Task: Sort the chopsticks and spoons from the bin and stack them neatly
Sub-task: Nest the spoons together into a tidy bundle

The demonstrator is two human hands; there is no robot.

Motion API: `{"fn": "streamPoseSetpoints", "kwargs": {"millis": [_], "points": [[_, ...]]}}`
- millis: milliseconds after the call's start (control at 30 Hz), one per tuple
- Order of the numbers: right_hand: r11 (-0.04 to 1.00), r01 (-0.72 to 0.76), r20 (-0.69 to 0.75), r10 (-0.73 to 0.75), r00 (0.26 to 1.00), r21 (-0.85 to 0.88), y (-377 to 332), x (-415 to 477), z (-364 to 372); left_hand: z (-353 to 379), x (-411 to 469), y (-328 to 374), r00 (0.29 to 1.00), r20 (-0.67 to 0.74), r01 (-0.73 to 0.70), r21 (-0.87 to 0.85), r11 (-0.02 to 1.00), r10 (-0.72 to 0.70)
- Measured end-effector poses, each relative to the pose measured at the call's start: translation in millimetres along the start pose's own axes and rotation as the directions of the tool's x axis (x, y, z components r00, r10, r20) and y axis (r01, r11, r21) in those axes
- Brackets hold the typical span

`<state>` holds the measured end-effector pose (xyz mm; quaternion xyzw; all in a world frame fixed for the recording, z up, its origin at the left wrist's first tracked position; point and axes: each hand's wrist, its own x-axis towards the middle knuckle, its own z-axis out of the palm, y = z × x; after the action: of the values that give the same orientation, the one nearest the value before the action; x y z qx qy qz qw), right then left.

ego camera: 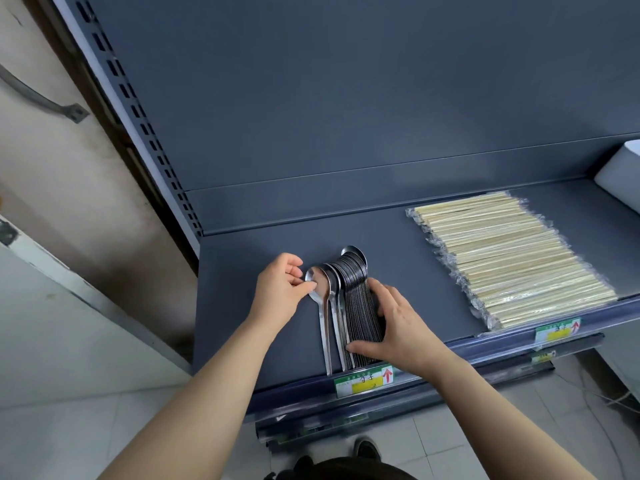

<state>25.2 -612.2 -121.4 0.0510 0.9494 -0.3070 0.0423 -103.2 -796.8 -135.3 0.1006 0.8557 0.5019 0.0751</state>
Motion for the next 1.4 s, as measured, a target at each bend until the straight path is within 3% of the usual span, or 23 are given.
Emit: {"fn": "streamPoseSetpoints", "kwargs": {"millis": [300,433,533,800,1133,1400], "points": [[0.989,-0.095,-0.105,0.108,0.989,0.114,6,47,-20,1,-8,-6,0.998,0.048,0.038,0.112,0.993,-0.043],[0.981,-0.098,-0.031,0.104,0.994,0.165,7,79,-26,9,-6,-3,0.998,0.045,0.040,0.133,0.990,-0.046],[0.989,-0.079,0.038,0.075,0.996,0.126,6,92,-27,14,-8,-2,0.998,0.024,0.048,0.138,0.989,-0.051],[0.992,-0.061,0.036,0.057,0.998,0.112,10,85,-30,26,-8,2,0.995,-0.044,0.095,0.093,0.991,-0.091],[0.999,0.039,0.133,-0.039,0.990,0.003,5,95,-33,22,-11,2,0.996,-0.021,0.091,0.092,0.992,-0.089],[1.000,0.022,0.101,-0.022,0.995,0.003,12,90,-33,21,-16,3,0.996,-0.025,0.091,0.100,0.991,-0.089]]}}
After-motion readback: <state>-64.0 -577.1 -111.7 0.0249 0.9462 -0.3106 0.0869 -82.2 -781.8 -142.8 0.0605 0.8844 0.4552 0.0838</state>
